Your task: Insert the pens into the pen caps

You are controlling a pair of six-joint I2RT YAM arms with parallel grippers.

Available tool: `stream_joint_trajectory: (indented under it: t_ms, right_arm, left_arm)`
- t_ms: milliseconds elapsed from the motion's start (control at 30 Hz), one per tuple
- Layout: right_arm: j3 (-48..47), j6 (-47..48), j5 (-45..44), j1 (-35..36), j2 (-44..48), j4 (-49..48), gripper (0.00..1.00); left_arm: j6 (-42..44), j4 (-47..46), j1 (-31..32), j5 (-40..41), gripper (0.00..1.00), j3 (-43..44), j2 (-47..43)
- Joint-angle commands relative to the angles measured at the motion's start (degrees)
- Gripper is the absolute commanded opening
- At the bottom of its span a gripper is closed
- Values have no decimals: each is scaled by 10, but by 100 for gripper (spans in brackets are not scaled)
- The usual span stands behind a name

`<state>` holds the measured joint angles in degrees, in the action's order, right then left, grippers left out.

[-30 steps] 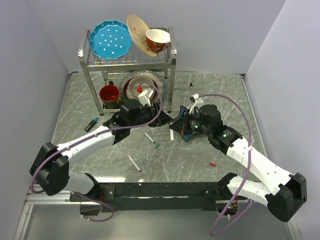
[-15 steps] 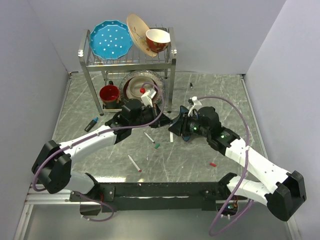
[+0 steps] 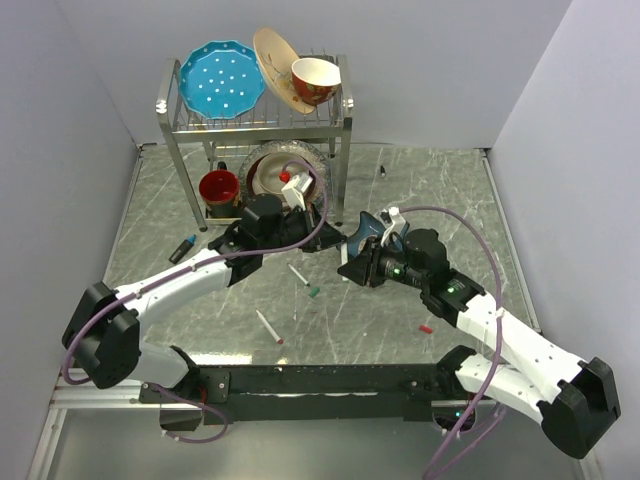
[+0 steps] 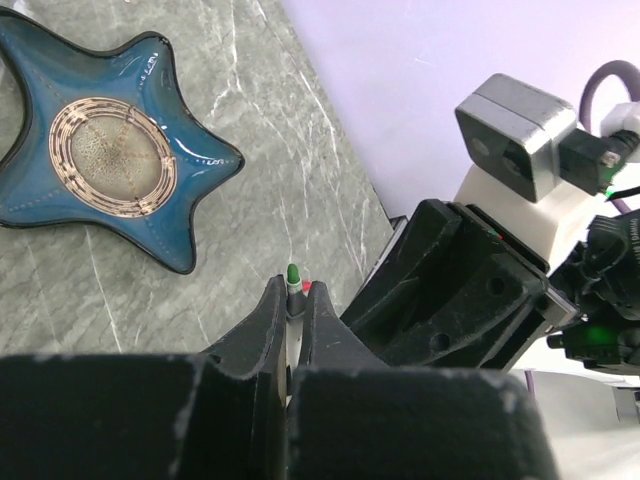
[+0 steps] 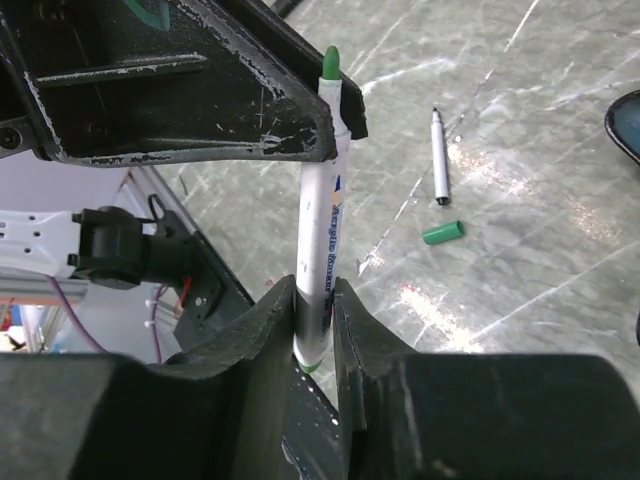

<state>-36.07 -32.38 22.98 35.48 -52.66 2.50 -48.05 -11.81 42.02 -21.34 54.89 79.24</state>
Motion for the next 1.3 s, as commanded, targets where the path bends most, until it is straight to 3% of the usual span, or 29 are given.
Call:
stream_joint_trajectory:
  t_ms: [0, 67, 167, 233, 267, 333, 400, 433, 533, 633, 833, 933, 1000, 1100, 1133, 1200, 1267]
  right_arm:
    - [11, -22, 37, 4, 7, -76, 32]
    - [14, -28, 49, 3, -1, -84, 39]
    - [20, -30, 55, 3, -7, -97, 36]
    - [21, -30, 51, 3, -4, -98, 23]
    - [21, -30, 45, 3, -2, -94, 8]
    - [25, -31, 30, 3, 11, -91, 0]
    - [23, -31, 16, 4, 19, -80, 0]
    - [20, -29, 9, 4, 25, -73, 0]
    - [5, -14, -20, 4, 32, -31, 0]
    - [0, 5, -55, 4, 51, 9, 0]
    - [-2, 45, -110, 3, 116, 68, 0]
    - [-5, 54, -130, 3, 135, 84, 0]
    - [-3, 55, -130, 3, 140, 88, 0]
    - [1, 54, -129, 2, 146, 89, 0]
    - [2, 54, -130, 3, 149, 90, 0]
    - [3, 55, -136, 2, 157, 97, 0]
    - [4, 56, -142, 3, 164, 103, 0]
  left_arm:
    - [-11, -38, 2, -6, 1, 3, -27]
    - [-13, -42, 2, -4, 1, 3, -30]
    - [-16, -47, 2, -5, 1, 4, -31]
    - [-19, -50, 2, -8, 1, 3, -31]
    - [-19, -50, 2, -8, 1, 2, -31]
    - [-14, -42, 2, -4, 1, 1, -34]
    - [-6, -22, 2, 8, 19, 6, -39]
    - [9, -5, 2, 23, 46, 9, -42]
    - [49, 65, 1, 45, 76, 16, -57]
    - [97, 155, 2, 76, 78, 28, -73]
    - [162, 364, 2, 185, 76, 94, -64]
    - [137, 376, 2, 194, 70, 87, -67]
    - [121, 335, 3, 140, 67, 39, -94]
    - [89, 244, 3, 94, 33, -28, -127]
    - [82, 219, 3, 91, 15, -39, -132]
    - [68, 203, 3, 90, 2, -63, -131]
    - [60, 181, 3, 86, 1, -76, -118]
